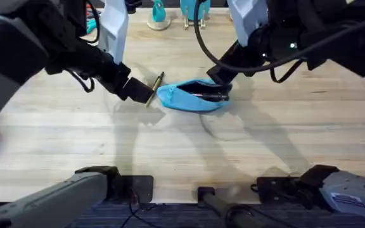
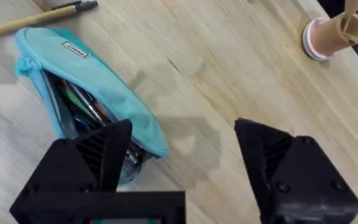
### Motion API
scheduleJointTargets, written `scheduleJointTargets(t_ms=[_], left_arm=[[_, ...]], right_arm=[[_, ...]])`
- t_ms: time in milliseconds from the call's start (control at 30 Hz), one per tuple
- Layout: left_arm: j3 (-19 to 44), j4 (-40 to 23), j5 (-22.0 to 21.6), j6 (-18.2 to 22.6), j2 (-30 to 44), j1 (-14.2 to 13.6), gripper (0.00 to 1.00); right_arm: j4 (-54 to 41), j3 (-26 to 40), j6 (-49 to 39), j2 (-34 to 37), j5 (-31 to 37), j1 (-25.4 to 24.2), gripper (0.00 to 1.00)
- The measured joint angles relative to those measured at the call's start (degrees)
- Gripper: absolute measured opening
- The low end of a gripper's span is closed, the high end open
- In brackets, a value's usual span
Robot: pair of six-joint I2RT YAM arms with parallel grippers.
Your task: Unzip the bag, pick up the pens from the table one at a time and place them inside, then zip the bag closed.
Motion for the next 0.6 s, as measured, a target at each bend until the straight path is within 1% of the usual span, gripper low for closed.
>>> scheduleJointTargets(t_ms=[133, 300, 500, 600], left_arm=[[0.0, 1.52, -0.2, -0.02, 2.29, 0.0, 0.996], [0.0, 3.32, -1.08, -0.02, 3.01, 0.0, 0.995], [0.0, 3.76, -1.51, -0.02, 4.43, -0.09, 0.997], [0.0, 3.89, -1.7, -0.11, 5.71, -0.68, 0.997]], right_arm=[[0.0, 0.0, 0.0, 0.0, 0.0, 0.0, 0.997], [0.0, 0.0, 0.0, 0.0, 0.02, 0.0, 0.997], [0.0, 0.0, 0.0, 0.0, 0.02, 0.0, 0.997], [0.0, 0.0, 0.0, 0.0, 0.02, 0.0, 0.997]])
